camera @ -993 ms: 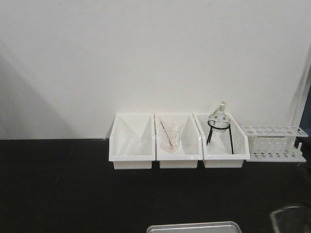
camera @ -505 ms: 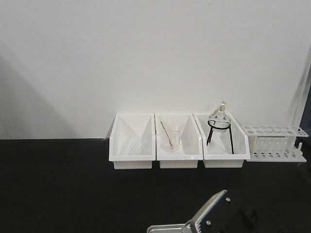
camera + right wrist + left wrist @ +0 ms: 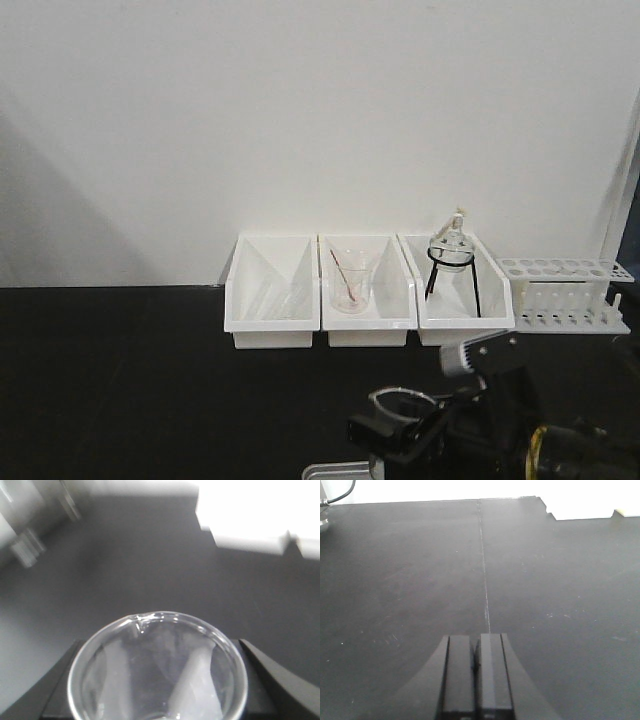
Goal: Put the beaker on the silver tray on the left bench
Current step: 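Extend the right arm carrying the beaker toward the silver tray, then lower the beaker onto the silver tray and open the right gripper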
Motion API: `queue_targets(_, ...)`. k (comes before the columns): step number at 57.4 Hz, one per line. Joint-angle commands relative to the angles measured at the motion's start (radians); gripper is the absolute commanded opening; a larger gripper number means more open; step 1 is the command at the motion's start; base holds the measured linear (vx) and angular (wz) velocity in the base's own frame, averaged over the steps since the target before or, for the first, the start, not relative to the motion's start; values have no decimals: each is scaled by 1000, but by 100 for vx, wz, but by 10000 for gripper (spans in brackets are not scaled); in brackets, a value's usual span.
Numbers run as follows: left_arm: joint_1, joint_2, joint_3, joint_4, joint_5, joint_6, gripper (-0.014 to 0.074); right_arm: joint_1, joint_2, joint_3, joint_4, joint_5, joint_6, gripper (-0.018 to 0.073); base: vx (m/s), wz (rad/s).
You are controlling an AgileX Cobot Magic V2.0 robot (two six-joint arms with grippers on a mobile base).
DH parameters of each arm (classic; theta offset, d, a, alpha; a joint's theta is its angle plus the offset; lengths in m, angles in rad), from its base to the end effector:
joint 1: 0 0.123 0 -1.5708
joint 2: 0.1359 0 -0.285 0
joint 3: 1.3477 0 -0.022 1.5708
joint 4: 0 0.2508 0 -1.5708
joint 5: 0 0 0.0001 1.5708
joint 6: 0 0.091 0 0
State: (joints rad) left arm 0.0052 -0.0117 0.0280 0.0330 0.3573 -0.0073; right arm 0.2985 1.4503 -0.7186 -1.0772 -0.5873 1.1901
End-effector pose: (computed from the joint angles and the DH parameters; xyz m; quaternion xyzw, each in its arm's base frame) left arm 0.0531 0.0013 0.1722 0.0039 0.8007 0.0132 0.5989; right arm 0.2670 0.1285 0.2484 -0.1871 0.7811 0.3356 0.4922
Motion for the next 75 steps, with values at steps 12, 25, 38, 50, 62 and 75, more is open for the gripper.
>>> queue_targets(12, -7, -16, 28, -2, -77, -1, 1, -133, 37, -16, 117, -275, -397, -3, 0, 0)
queue_targets(25, -7, -16, 28, -2, -77, -1, 1, -133, 227, 5, 88, -301, -445, -3, 0, 0)
queue_targets(38, -7, -16, 28, -2, -77, -1, 1, -133, 400, 5, 131, -397, -643, -3, 0, 0)
queue_targets(50, -7, -16, 28, -2, -77, -1, 1, -131, 468, 5, 203, -492, -800, -3, 0, 0)
queue_targets(62, -7, -16, 28, -2, -77, -1, 1, -131, 501, 5, 259, -495, -901, -3, 0, 0)
queue_targets(75, -7, -16, 28, -2, -77, -1, 1, -131, 537, 5, 295, -499, -945, -1, 0, 0)
